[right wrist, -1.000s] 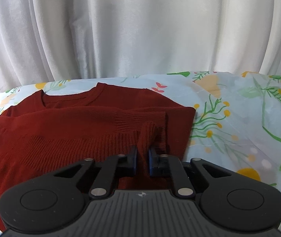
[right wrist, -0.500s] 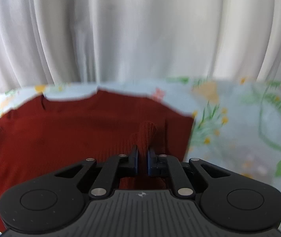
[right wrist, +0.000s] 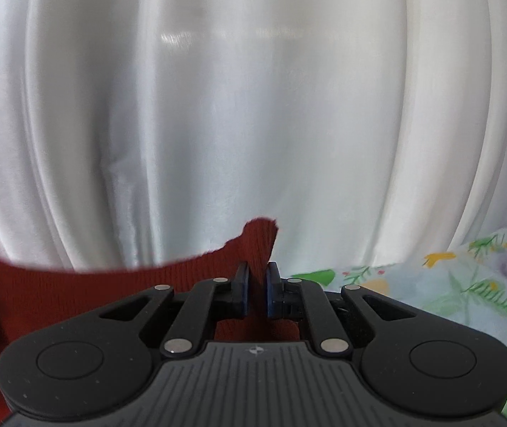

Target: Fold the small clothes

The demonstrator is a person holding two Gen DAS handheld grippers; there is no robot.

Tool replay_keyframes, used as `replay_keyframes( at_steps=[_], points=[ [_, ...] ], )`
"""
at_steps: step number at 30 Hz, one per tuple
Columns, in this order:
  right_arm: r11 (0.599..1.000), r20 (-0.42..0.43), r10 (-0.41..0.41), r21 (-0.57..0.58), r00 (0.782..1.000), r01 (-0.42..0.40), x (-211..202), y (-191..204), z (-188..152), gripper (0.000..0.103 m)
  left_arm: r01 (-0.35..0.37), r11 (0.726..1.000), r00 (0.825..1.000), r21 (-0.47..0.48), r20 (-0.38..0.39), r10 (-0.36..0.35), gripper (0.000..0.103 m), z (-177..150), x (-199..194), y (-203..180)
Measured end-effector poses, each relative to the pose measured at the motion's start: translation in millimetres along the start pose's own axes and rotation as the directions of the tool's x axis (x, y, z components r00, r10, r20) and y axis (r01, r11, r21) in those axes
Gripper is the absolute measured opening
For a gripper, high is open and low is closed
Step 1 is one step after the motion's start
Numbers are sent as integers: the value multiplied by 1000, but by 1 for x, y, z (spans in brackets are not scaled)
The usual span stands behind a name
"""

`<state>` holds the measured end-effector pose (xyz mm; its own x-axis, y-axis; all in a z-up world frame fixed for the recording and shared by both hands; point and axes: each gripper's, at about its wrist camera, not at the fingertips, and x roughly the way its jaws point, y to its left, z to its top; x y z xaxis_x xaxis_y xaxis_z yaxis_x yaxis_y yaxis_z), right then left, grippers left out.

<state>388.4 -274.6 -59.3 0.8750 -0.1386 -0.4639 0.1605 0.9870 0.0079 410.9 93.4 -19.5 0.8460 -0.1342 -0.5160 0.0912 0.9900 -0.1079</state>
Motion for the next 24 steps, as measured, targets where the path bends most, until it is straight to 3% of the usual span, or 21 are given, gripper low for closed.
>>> replay_keyframes(
  at_steps=[1, 3, 4, 5, 7, 9, 10, 12, 13, 14, 15, 16, 17, 19, 20, 22, 23, 24],
  points=[
    [999, -17, -32, -5, 999, 32, 4, 2, -3, 9, -30, 1000, 999, -1, -27, 30, 19, -6, 8, -2],
    [998, -23, -56, 20, 998, 56, 3, 0, -7, 19, -68, 997, 995, -31, -71, 65, 45, -20, 12, -4],
    [998, -23, -30, 46, 999, 31, 0, -1, -10, 27, -50, 997, 996, -57, -77, 45, 69, -28, 9, -4],
    [997, -29, 23, 79, 999, -21, 0, -1, -14, 30, -18, 996, 998, -82, -68, 13, 84, -35, 7, -5],
    [966, -61, 194, 186, 979, -179, 5, 4, -22, 35, 73, 990, 996, -118, -50, -79, 90, -46, 4, -11],
    [861, -76, 415, 354, 907, -364, 19, 15, -35, 40, 136, 980, 988, -143, -60, -145, 94, -53, 16, -26],
    [759, -58, 542, 462, 838, -459, 30, 23, -46, 45, 151, 975, 985, -164, -61, -163, 95, -58, 23, -34],
    [582, -18, 686, 613, 727, -534, 54, 37, -66, 52, 169, 966, 985, -196, -9, -174, 95, -67, 39, -44],
    [538, -21, 711, 660, 703, -524, 68, 42, -77, 52, 169, 965, 986, -201, 33, -166, 95, -74, 46, -47],
    [539, -40, 706, 679, 707, -499, 78, 43, -84, 49, 162, 963, 986, -214, 59, -153, 97, -80, 53, -48],
    [537, -31, 698, 684, 715, -494, 86, 39, -89, 29, 152, 964, 988, -220, 58, -142, 97, -87, 59, -49],
    [555, -32, 678, 677, 734, -483, 92, 29, -90, 16, 128, 968, 992, -218, 28, -124, 97, -91, 68, -47],
    [594, -43, 643, 658, 765, -463, 96, 15, -87, 12, 104, 962, 994, -252, -15, -112, 95, -91, 75, -41],
    [683, -54, 547, 606, 835, -408, 96, -20, -80, 1, 124, 936, 992, -330, 9, -129, 95, -93, 76, -24],
    [727, -72, 494, 580, 867, -366, 94, -34, -76, 0, 131, 932, 991, -337, 11, -135, 95, -93, 77, -21],
    [862, -97, 325, 441, 941, -252, 85, -55, -68, 0, 139, 933, 990, -333, 14, -143, 95, -94, 77, -21],
    [893, -96, 258, 404, 961, -200, 82, -62, -66, 0, 133, 936, 990, -326, 10, -137, 96, -94, 77, -22],
    [882, -76, 241, 433, 968, -186, 80, -69, -67, 2, 130, 938, 991, -321, 7, -135, 96, -94, 78, -24]
  ],
)
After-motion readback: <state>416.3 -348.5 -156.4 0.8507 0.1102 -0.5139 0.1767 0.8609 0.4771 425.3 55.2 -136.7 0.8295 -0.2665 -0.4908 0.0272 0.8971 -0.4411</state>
